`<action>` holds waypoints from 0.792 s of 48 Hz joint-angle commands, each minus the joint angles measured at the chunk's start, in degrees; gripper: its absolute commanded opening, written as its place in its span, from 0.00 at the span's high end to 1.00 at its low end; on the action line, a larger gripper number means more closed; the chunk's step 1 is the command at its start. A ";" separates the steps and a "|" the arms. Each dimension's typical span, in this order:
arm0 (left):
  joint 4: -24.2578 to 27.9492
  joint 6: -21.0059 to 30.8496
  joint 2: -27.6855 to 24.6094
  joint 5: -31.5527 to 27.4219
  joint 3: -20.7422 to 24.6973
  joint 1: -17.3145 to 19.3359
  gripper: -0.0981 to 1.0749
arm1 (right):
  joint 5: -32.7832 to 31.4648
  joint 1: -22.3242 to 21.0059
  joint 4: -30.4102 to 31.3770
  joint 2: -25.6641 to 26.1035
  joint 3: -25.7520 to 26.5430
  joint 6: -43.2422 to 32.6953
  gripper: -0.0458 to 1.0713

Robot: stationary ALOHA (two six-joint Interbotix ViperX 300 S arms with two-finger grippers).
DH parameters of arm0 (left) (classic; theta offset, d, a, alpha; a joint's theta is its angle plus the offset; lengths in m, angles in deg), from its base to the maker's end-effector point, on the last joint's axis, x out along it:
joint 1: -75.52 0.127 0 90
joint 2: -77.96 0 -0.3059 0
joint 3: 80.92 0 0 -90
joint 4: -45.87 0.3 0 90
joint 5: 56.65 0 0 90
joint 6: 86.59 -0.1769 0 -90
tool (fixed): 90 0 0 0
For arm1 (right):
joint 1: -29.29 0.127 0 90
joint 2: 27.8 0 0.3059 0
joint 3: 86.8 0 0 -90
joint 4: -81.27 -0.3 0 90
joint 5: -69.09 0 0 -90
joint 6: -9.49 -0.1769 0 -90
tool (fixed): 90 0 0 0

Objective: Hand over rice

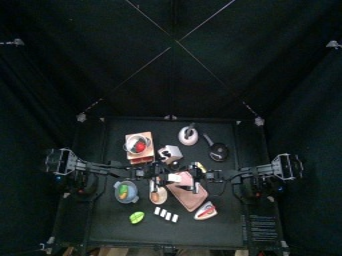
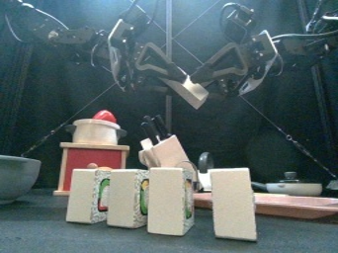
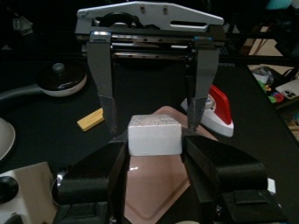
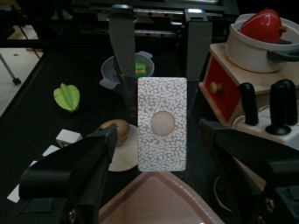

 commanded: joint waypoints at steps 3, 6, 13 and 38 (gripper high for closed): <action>0.09 -0.09 0.35 0.70 1.32 0.09 0.45 | 0.44 0.18 0.09 0.26 1.58 -0.09 0.05; 0.09 -0.09 0.35 0.62 1.32 0.09 0.45 | 0.35 0.18 0.09 0.09 1.67 0.00 0.05; 0.09 -0.09 0.35 0.70 1.32 0.00 0.43 | 0.18 0.18 0.35 -0.09 1.67 -0.26 0.05; 0.44 -0.09 0.35 0.70 1.23 -0.09 0.39 | 0.09 0.53 0.35 -0.09 1.85 -0.18 0.05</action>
